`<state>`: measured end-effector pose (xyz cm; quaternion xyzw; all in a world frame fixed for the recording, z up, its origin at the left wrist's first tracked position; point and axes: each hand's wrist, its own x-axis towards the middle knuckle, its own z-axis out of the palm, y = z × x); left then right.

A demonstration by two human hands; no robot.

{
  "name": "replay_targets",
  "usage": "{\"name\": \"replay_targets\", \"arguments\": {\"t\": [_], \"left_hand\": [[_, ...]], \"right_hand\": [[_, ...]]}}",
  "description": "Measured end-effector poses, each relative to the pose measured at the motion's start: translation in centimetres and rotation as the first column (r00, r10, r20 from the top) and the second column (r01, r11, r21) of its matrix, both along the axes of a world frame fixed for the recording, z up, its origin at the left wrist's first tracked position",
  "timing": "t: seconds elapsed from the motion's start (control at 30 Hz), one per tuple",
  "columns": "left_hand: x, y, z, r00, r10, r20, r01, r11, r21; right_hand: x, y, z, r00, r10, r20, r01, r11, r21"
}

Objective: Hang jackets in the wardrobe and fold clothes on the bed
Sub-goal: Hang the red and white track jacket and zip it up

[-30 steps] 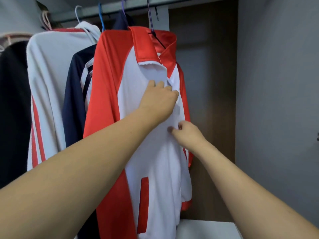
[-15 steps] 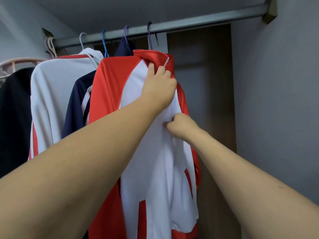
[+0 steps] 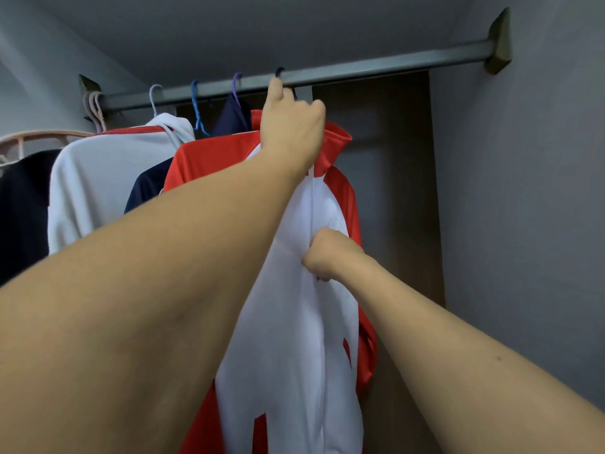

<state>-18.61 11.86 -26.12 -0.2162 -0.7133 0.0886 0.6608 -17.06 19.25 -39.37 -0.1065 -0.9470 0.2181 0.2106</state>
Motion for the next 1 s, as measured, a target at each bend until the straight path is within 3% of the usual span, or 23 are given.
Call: {"name": "replay_targets", "arguments": {"t": [0.37, 0.6, 0.73, 0.83, 1.0], "left_hand": [[-1.6, -0.2, -2.0, 0.999, -0.011, 0.036, 0.012, 0.999, -0.039], [-1.3, -0.5, -1.9, 0.995, -0.061, 0.076, 0.068, 0.993, -0.094], [-1.7, 0.1, 1.3, 0.985, -0.164, 0.048, 0.169, 0.978, -0.124], [-2.1, 0.3, 5.5, 0.974, -0.169, 0.152, 0.191, 0.971, -0.145], [-1.3, -0.2, 9.5, 0.909, -0.195, 0.369, 0.258, 0.958, -0.128]], "right_hand": [[-1.1, 1.3, -1.7, 0.999, 0.044, -0.029, -0.045, 0.998, -0.042], [-1.3, 3.0, -0.5, 0.967, 0.009, -0.256, -0.023, 0.998, -0.054], [-1.0, 5.3, 4.7, 0.954, -0.061, -0.292, 0.07, 0.997, 0.02], [-0.5, 6.4, 9.9, 0.954, -0.116, -0.275, 0.108, 0.993, -0.044], [2.1, 5.1, 16.9, 0.99, -0.109, -0.093, 0.104, 0.993, -0.058]]}}
